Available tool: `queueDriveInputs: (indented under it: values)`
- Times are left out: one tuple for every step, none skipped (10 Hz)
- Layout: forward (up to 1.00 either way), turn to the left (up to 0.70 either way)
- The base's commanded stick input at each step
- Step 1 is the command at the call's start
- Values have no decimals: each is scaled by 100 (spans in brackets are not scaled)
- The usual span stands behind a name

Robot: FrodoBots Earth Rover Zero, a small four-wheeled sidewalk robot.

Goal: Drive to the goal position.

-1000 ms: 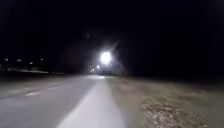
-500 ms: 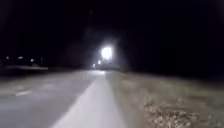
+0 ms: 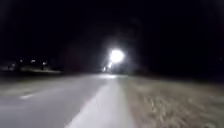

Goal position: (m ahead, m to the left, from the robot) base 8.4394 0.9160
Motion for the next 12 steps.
queueDriveInputs:
  values:
    - [100,0]
    - [100,0]
    - [100,0]
    - [100,0]
    - [100,0]
    - [100,0]
    - [100,0]
    - [100,0]
    - [100,0]
    - [100,0]
    - [100,0]
    - [100,0]
